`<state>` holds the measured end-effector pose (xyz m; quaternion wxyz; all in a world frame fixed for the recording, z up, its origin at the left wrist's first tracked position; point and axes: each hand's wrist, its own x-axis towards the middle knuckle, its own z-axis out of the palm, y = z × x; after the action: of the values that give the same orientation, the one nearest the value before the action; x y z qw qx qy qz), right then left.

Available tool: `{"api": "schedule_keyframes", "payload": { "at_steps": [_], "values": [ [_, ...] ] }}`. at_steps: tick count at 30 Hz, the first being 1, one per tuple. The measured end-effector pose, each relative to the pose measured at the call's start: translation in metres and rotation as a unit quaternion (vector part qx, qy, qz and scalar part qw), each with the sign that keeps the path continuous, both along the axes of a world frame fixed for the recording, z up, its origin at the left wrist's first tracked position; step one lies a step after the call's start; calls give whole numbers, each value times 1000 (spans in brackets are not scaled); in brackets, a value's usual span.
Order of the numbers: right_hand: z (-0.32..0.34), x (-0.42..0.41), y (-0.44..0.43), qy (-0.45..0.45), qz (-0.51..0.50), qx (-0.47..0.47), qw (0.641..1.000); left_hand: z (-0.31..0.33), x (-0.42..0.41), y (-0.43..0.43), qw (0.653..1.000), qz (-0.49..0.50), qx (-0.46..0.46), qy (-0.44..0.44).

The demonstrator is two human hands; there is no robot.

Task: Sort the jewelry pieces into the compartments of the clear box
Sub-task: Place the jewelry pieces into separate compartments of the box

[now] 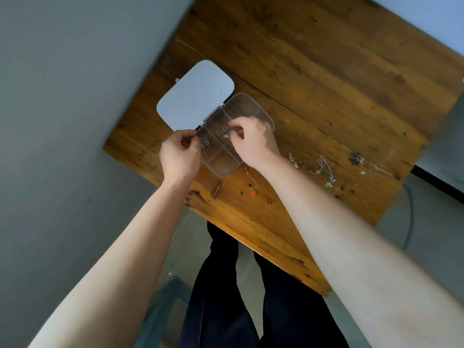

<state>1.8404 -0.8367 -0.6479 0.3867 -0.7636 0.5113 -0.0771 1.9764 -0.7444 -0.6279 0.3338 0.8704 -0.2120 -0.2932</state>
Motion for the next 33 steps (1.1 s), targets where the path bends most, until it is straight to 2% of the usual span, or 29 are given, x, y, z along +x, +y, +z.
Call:
{"api": "schedule_keyframes", "payload": {
  "at_steps": [4, 6, 9, 12, 15, 19, 21, 24, 29, 31, 33],
  "values": [
    [4, -31, 5, -16, -48, -15, 999, 4, -13, 0, 998, -48, 10, -26],
    [4, -52, 8, -17, -67, -36, 997, 7, -26, 1, 993, -87, 12, -77],
    [4, -88, 19, -7, -98, -61, 993, 9, -53, 7, 977, -148, -29, -151],
    [0, -123, 32, 16, -136, -53, 989, 3, -82, 14, 959, -194, -79, -189],
    [-8, -155, 44, 49, -159, -59, 984, -7, -113, 21, 944, -252, -84, -194],
    [-23, -188, 55, 145, -203, -56, 967, -21, -145, 24, 917, -361, -53, -160],
    [-29, -203, 60, 185, -180, -40, 965, -28, -157, 17, 897, -415, -14, -152],
    [-36, -222, 68, 222, -83, -76, 969, -36, -170, -2, 864, -475, 47, -162],
    [-41, -232, 73, 147, -54, -91, 984, -47, -177, -24, 778, -579, 94, -226],
    [-42, -232, 72, 129, -67, -66, 987, -48, -176, -20, 763, -592, 94, -243],
    [-43, -231, 67, 125, -70, -30, 989, -49, -174, -16, 766, -586, 85, -250]
  ]
}}
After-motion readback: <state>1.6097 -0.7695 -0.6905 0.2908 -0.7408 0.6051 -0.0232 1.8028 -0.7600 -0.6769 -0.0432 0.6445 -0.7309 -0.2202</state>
